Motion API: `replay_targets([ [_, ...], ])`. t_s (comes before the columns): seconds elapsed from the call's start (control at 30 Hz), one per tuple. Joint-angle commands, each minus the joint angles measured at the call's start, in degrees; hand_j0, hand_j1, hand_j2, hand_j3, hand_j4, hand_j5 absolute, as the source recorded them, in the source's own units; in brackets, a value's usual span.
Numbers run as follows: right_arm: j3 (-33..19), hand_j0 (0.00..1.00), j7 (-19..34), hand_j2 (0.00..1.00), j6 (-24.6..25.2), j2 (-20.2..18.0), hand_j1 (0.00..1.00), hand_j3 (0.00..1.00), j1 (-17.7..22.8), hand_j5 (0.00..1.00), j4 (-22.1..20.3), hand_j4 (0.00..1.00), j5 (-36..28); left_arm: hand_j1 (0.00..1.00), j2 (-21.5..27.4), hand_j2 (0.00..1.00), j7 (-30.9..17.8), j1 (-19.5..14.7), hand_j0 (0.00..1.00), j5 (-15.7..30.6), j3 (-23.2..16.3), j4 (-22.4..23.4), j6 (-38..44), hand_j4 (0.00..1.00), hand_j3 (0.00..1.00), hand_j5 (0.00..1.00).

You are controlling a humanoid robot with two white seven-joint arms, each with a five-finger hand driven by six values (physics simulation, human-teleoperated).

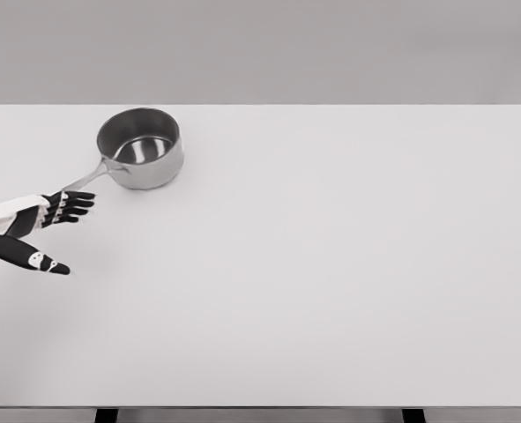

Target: Rotate pot handle

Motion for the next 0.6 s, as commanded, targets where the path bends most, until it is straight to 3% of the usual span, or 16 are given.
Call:
replay_targets([
  [0.0,0.02,1.00,0.01,1.00,0.06,0.00,1.00,1.00,0.00,1.00,0.00,1.00,0.00,1.00,0.08,1.00,0.00,0.00,1.00,-0.43,-0.06,1.17,-0.04,1.00,1.00,1.00],
  [0.27,0.02,1.00,0.01,1.00,-0.03,0.00,1.00,1.00,0.00,1.00,0.00,1.00,0.00,1.00,-0.01,1.00,0.00,-3.34,1.00,-4.47,-0.50,4.43,-0.04,1.00,1.00,1.00],
  [0.57,0.02,1.00,0.01,1.00,-0.03,0.00,1.00,1.00,0.00,1.00,0.00,1.00,0.00,1.00,0.08,1.00,0.00,-4.75,1.00,-7.46,-0.67,5.92,-0.04,1.00,1.00,1.00],
])
